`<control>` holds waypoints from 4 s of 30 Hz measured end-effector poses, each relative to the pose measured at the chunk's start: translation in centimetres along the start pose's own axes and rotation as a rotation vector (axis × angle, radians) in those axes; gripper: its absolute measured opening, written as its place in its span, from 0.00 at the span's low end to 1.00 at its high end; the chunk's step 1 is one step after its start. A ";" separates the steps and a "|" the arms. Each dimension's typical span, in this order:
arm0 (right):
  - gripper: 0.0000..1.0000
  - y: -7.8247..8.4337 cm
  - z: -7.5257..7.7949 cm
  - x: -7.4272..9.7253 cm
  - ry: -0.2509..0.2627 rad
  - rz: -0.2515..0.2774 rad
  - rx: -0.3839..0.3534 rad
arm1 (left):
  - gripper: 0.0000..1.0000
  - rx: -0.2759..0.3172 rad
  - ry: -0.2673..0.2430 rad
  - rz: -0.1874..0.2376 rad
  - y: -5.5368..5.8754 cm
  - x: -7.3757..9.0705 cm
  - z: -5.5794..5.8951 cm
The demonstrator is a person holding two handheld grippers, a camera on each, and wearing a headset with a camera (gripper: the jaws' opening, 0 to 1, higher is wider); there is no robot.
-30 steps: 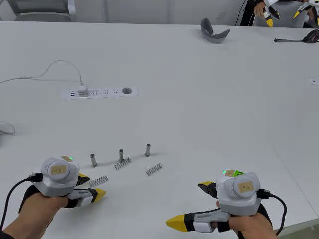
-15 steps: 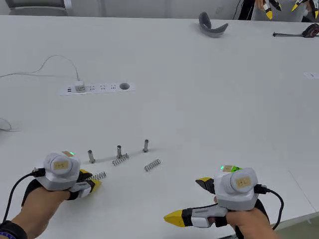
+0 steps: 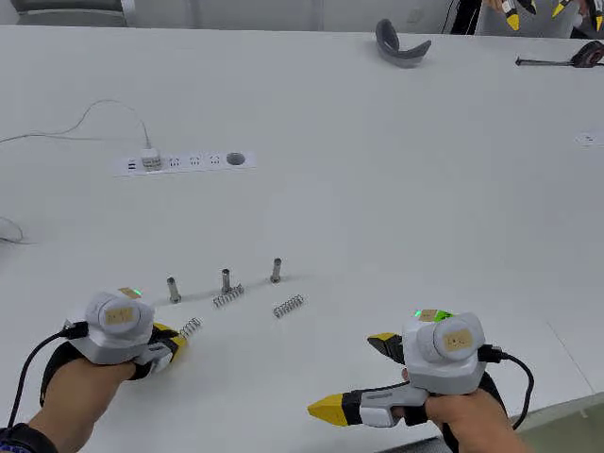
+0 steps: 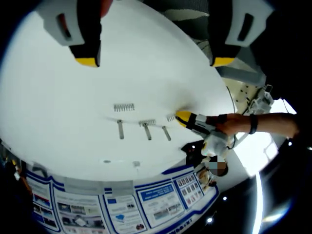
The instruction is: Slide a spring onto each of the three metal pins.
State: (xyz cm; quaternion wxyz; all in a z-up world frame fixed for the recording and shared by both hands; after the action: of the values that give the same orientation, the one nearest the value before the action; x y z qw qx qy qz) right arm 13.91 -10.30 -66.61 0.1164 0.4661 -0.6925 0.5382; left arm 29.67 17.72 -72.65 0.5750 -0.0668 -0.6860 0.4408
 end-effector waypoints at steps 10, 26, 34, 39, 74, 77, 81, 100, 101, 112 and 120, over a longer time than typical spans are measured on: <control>0.92 0.5 -0.8 -0.4 -0.022 -0.001 -0.009 | 0.11 0.067 -0.015 0.027 0.6 2.0 0.9; 0.91 0.1 -1.4 -1.1 -0.048 0.005 -0.003 | 0.11 0.124 -0.040 0.074 1.6 5.3 1.4; 0.91 0.2 -1.8 -1.4 -0.066 0.003 -0.009 | 0.11 0.170 -0.046 0.111 1.7 6.9 1.9; 0.91 0.1 -1.9 -1.7 -0.074 0.001 -0.010 | 0.11 0.162 -0.044 0.125 1.3 7.9 2.8; 0.73 -1.4 -4.6 -3.0 -0.215 0.091 -0.089 | 0.11 -0.041 0.079 0.186 -2.9 9.4 9.2; 0.66 -1.5 -4.8 -2.9 -0.234 0.105 -0.096 | 0.11 -0.062 0.097 0.188 -3.3 9.2 10.0; 0.61 -1.6 -5.1 -3.0 -0.260 0.121 -0.117 | 0.11 -0.080 0.131 0.191 -3.6 8.9 11.2; 0.26 -2.4 -6.9 -2.9 -0.396 0.173 -0.176 | 0.11 -0.174 0.216 0.191 -4.7 8.6 14.2; 0.25 -2.5 -7.0 -2.9 -0.404 0.174 -0.181 | 0.11 -0.179 0.219 0.192 -4.8 8.6 14.2; 0.13 -3.3 -7.4 -2.6 -0.501 0.222 -0.270 | 0.10 -0.258 0.231 0.197 -5.4 8.6 14.1; 0.12 -3.5 -7.4 -2.8 -0.505 0.207 -0.260 | 0.10 -0.274 0.234 0.193 -5.4 8.5 13.8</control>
State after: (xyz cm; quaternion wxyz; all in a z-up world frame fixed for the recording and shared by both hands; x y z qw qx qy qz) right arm 15.58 -2.46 -63.33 -0.0563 0.4936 -0.8063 0.3211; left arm 17.41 12.22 -62.06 0.5915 -0.2606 -0.6584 0.3856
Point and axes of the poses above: the centre of the closed fingertips' face, and the gripper's own axes: x roughly backward along the fingers, z roughly to its right, y roughly out of its underside, the point moved 9 cm from there along x, roughly backward along the fingers, and after that the axes turned 8 degrees about -x, right-handed, at the moved point
